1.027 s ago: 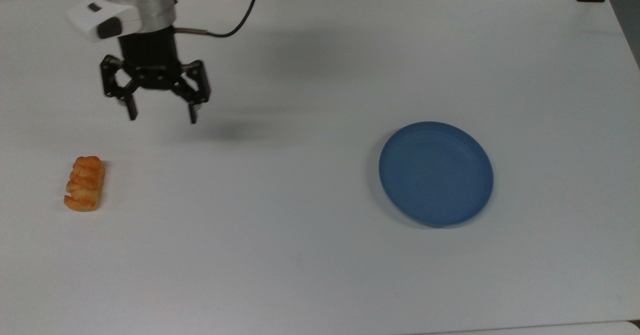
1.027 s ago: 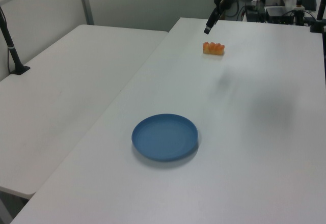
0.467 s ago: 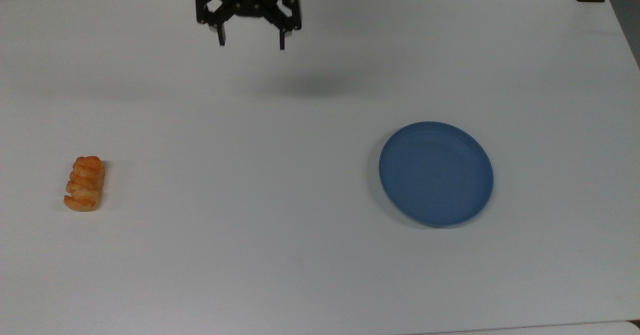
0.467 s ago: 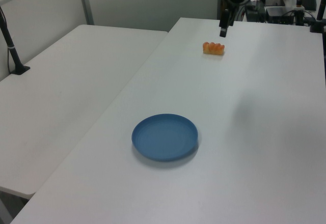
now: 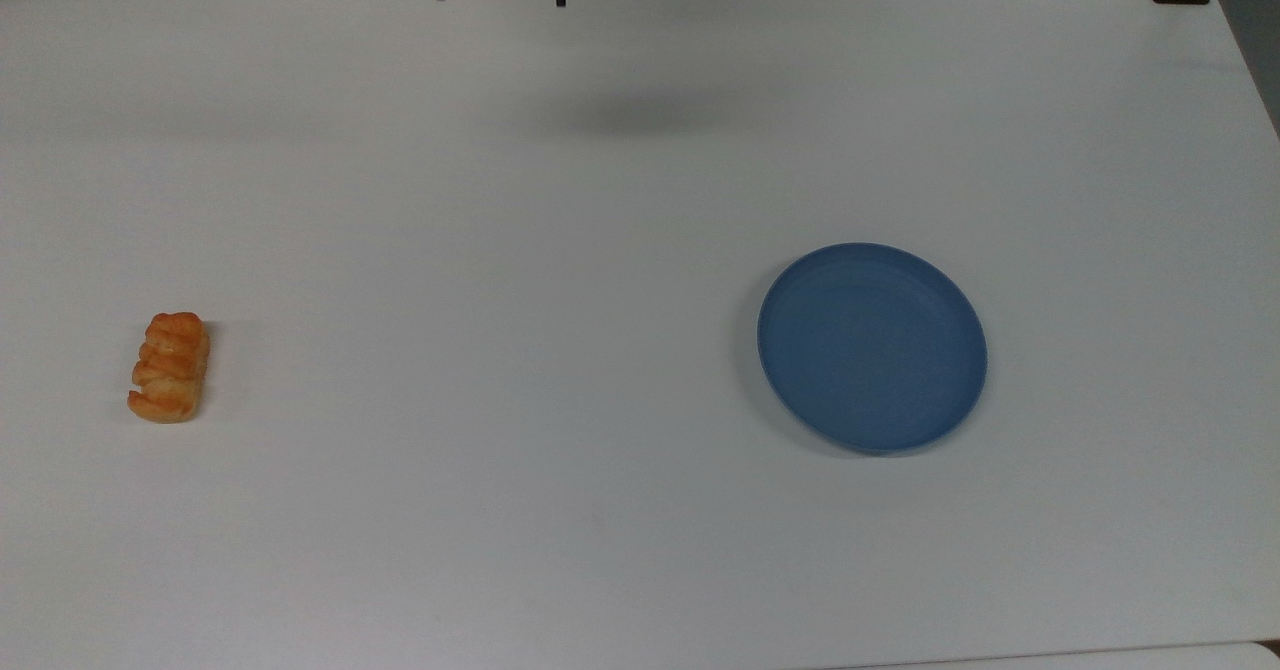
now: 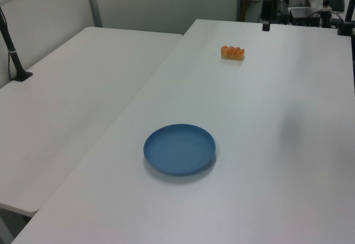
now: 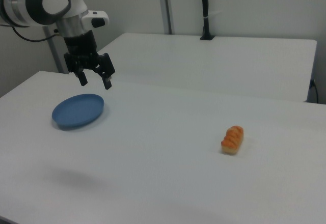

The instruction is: Put the bread on the table

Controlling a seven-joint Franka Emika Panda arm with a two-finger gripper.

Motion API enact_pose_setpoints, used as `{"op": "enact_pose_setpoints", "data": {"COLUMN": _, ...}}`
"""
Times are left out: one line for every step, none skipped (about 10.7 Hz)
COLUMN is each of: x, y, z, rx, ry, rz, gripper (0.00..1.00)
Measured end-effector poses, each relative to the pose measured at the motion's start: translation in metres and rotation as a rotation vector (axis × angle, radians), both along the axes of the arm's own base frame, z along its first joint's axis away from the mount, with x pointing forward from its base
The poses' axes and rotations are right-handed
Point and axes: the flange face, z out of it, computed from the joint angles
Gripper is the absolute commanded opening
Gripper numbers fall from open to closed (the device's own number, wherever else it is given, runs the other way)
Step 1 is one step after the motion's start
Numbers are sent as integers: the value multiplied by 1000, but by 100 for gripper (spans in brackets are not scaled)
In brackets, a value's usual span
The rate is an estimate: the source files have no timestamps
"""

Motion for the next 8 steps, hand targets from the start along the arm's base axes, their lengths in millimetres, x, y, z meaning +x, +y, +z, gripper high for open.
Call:
{"op": "enact_pose_setpoints", "data": {"x": -5, "y": -5, "z": 5, "rx": 6, "ry": 9, "rz": -9, "gripper": 100}}
{"op": "enact_pose_setpoints", "data": {"x": -9, "y": -10, "z": 10, "rx": 11, "ry": 4, "rz": -17, "gripper": 100}}
{"op": "enact_pose_setpoints", "data": {"x": -11, "y": -13, "z": 13, "rx": 12, "ry": 0, "rz": -16, "gripper": 100}}
{"op": "enact_pose_setpoints", "data": {"x": -11, "y": -15, "z": 12, "rx": 12, "ry": 1, "rz": -17, "gripper": 100}}
{"op": "enact_pose_setpoints", "data": {"x": -11, "y": -17, "z": 11, "rx": 12, "ry": 3, "rz": -21, "gripper": 100}}
{"op": "enact_pose_setpoints", "data": {"x": -11, "y": -22, "z": 11, "rx": 12, "ry": 4, "rz": -30, "gripper": 100}}
{"op": "enact_pose_setpoints", "data": {"x": -11, "y": -25, "z": 10, "rx": 13, "ry": 5, "rz": -37, "gripper": 100}}
{"op": "enact_pose_setpoints", "data": {"x": -11, "y": -27, "z": 10, "rx": 13, "ry": 5, "rz": -40, "gripper": 100}}
